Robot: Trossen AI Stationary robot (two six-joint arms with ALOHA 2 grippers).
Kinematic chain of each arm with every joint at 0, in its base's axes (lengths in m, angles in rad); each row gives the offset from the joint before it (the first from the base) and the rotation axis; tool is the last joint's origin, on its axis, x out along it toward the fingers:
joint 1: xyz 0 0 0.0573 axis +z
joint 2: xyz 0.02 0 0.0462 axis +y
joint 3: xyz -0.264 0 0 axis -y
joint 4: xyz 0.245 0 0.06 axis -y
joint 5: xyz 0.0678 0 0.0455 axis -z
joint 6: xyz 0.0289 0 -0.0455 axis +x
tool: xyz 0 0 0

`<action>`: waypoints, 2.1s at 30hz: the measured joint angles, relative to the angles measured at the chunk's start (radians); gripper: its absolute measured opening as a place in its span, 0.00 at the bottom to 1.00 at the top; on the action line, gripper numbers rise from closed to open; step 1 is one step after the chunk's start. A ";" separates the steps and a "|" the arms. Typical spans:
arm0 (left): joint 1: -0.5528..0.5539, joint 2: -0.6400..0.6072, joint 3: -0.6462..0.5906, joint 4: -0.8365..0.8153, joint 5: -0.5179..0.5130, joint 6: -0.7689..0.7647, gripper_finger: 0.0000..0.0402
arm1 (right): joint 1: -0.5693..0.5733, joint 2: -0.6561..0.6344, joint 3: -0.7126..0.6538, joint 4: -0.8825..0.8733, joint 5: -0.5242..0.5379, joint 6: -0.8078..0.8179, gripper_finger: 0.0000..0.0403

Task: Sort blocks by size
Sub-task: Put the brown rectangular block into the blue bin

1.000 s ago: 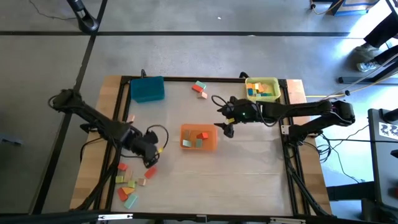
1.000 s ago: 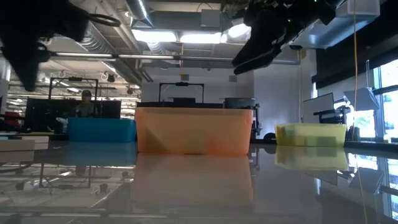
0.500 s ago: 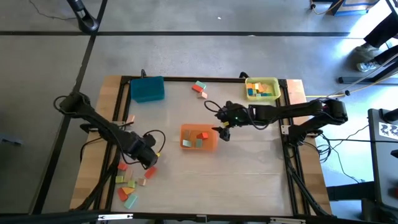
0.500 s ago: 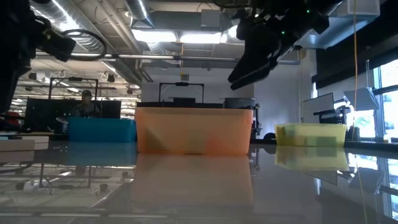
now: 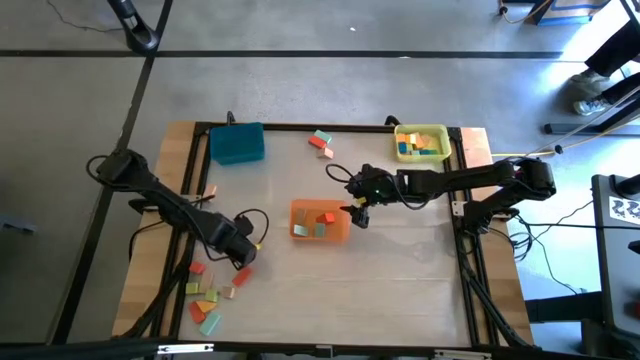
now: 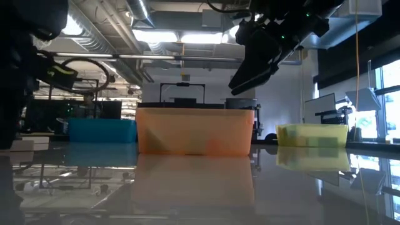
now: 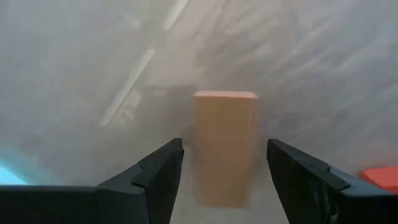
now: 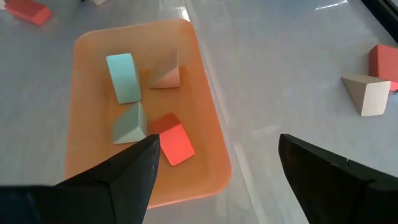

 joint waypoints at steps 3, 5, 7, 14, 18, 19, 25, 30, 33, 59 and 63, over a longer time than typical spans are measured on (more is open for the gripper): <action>0.000 -0.003 -0.035 0.046 0.002 0.000 0.55 | 0.000 0.000 0.000 0.002 0.000 -0.001 0.81; 0.000 -0.004 -0.049 0.053 0.002 -0.003 0.54 | 0.000 0.000 0.000 0.008 0.000 -0.002 0.81; 0.000 -0.007 -0.057 0.068 0.004 0.005 0.50 | 0.000 0.000 0.000 0.009 0.000 -0.002 0.81; 0.025 -0.015 -0.031 0.077 0.017 0.086 0.27 | 0.000 0.000 0.000 0.010 0.000 -0.002 0.81; 0.073 -0.062 0.029 0.062 -0.012 0.166 0.27 | 0.000 0.000 0.000 0.001 0.000 -0.002 0.81; 0.089 -0.078 0.049 0.043 -0.019 0.188 0.27 | 0.000 0.000 0.000 -0.001 0.000 -0.002 0.81; 0.216 -0.181 0.159 -0.082 -0.168 0.293 0.30 | -0.001 0.000 0.000 0.000 0.000 -0.002 0.81; 0.395 -0.252 0.224 -0.111 -0.275 0.423 0.29 | -0.001 0.000 0.000 0.007 0.000 -0.002 0.81; 0.523 -0.270 0.244 -0.107 -0.327 0.521 0.30 | -0.001 0.000 0.000 0.008 0.000 -0.002 0.81; 1.281 -0.031 0.208 0.293 -0.337 1.101 0.32 | -0.001 0.000 0.000 0.053 0.000 -0.002 0.81; 1.308 0.012 0.208 0.299 -0.299 1.103 0.32 | -0.001 0.000 0.000 0.052 0.000 -0.002 0.81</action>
